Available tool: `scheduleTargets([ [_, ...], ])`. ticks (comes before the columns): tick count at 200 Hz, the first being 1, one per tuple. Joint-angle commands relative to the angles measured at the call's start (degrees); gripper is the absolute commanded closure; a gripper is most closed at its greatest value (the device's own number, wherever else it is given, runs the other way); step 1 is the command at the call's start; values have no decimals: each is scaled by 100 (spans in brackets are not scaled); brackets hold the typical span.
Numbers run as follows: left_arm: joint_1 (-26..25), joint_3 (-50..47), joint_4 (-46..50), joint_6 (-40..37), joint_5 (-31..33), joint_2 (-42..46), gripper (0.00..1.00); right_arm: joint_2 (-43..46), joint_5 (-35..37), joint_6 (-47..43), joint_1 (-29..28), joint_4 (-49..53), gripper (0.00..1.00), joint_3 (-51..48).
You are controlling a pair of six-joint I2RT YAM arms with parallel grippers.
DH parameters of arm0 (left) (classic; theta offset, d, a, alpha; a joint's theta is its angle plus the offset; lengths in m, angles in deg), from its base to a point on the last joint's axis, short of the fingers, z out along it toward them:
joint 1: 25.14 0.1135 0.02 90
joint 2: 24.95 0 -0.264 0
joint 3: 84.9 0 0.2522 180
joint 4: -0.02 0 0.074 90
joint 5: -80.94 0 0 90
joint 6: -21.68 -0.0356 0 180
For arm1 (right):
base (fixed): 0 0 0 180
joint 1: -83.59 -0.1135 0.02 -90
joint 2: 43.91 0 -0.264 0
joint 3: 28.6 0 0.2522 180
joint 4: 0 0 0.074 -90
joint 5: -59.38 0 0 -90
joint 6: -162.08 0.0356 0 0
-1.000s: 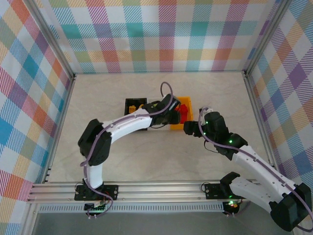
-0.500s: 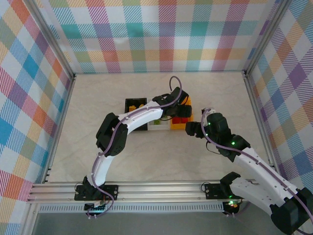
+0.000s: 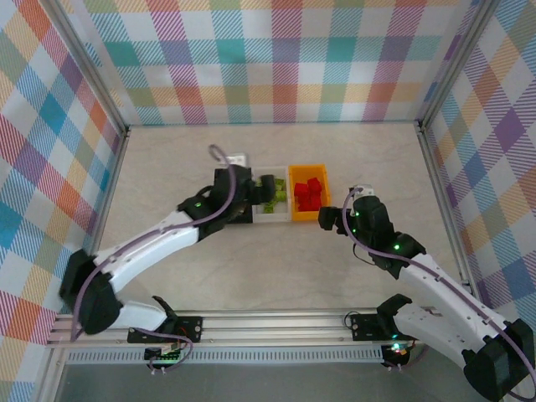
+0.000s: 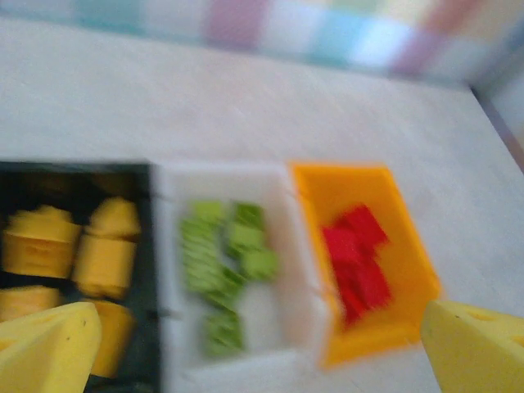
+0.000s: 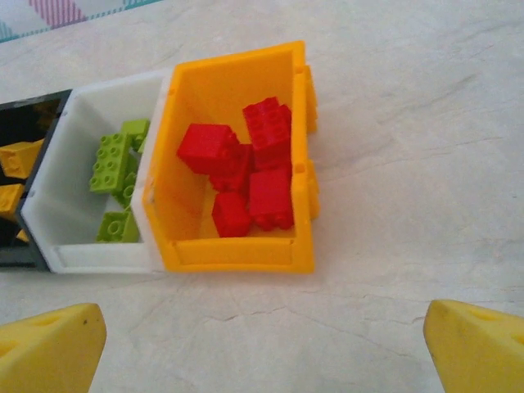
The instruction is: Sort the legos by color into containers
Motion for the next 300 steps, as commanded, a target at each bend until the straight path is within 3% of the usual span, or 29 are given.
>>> scheduleTargets([
  [1,653,-1059,-829,-645,1032,543,0,-58,664,32,39,-298,0,-33],
  [36,1978,-2039,-1387,-1542,1322,1168,0,-127,1042,-119,57,-544,0,-188],
  [56,2698,-2420,-1933,-1954,1162,853,0,-32,1069,-218,91,-748,0,-353],
  [75,3059,-2665,-2653,-2031,804,326,0,17,1076,-261,118,-809,0,-419],
  [84,3111,-2827,-3201,-2208,467,112,0,23,1091,-306,137,-837,0,-436],
  [108,3164,-3249,-4548,-2528,323,-484,0,65,1372,-232,208,-805,0,-464],
  [134,3315,-3444,-5409,-2475,-46,-1139,0,98,1534,-273,426,-943,0,-487],
  [154,3400,-3454,-5487,-2543,-600,-1324,0,29,1517,-647,668,-1289,0,-535],
  [166,3438,-3746,-6351,-2560,-628,-1548,0,-42,1542,-1029,783,-1710,0,-660],
  [177,3481,-3622,-5875,-2486,-677,-1429,0,-177,1544,-1538,894,-2310,0,-820],
  [214,3517,-3567,-5843,-2437,-614,-1464,0,-1344,1334,-2703,1665,-3830,0,-991],
  [242,3517,-3582,-5845,-2433,-625,-1445,0,-2397,341,-2601,2340,-5031,0,-1240],
  [282,3517,-3577,-5841,-2441,-626,-1445,0,-3613,-479,-2580,2612,-6694,0,-1437],
  [300,3517,-3574,-5837,-2442,-625,-1450,0,-3639,-877,-2404,2833,-6216,0,-1239],
])
